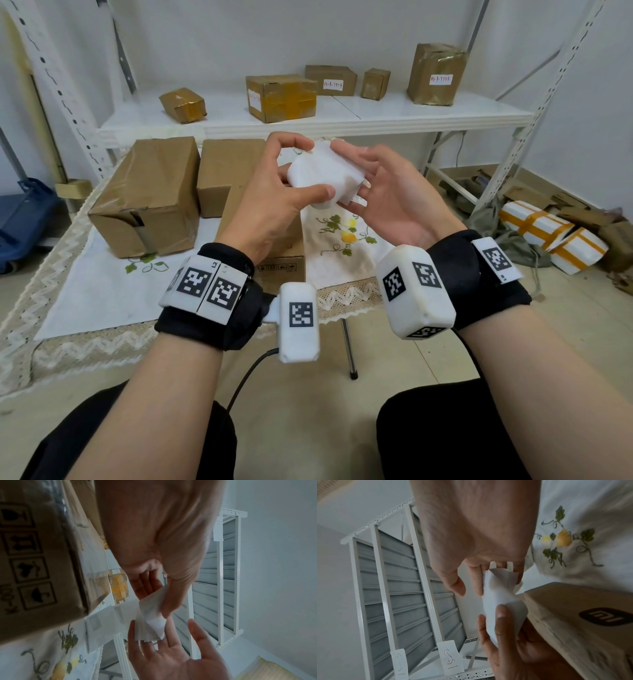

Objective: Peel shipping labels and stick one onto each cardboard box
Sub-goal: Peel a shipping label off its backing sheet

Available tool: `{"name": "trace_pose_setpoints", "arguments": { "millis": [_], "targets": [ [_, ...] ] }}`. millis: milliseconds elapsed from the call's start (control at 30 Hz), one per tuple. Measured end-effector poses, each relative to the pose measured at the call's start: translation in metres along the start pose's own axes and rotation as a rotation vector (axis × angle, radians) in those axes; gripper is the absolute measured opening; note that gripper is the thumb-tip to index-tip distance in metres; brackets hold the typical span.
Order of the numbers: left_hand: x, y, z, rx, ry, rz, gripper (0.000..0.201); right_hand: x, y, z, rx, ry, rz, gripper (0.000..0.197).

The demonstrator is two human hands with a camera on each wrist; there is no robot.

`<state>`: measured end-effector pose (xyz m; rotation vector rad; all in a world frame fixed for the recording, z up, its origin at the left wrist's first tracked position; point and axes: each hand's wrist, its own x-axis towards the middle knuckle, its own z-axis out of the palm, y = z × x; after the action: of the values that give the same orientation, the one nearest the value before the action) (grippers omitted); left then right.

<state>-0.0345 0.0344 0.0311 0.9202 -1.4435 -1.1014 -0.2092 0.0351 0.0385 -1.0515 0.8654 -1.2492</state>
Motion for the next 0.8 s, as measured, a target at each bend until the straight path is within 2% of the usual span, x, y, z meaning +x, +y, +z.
{"name": "trace_pose_setpoints", "arguments": {
  "millis": [467,633,800],
  "targets": [
    [0.0,0.0,0.003,-0.009,-0.003,-0.014,0.068,0.003,0.001,-0.003,0.08,0.061,-0.01,0.047],
    [0.001,-0.001,0.003,-0.003,0.005,-0.033,0.069,0.005,0.002,-0.006,0.068,0.082,-0.03,0.04],
    [0.002,-0.001,0.003,0.003,0.009,-0.049,0.071,0.008,0.004,-0.01,0.052,0.089,-0.048,0.05]
  ]
}}
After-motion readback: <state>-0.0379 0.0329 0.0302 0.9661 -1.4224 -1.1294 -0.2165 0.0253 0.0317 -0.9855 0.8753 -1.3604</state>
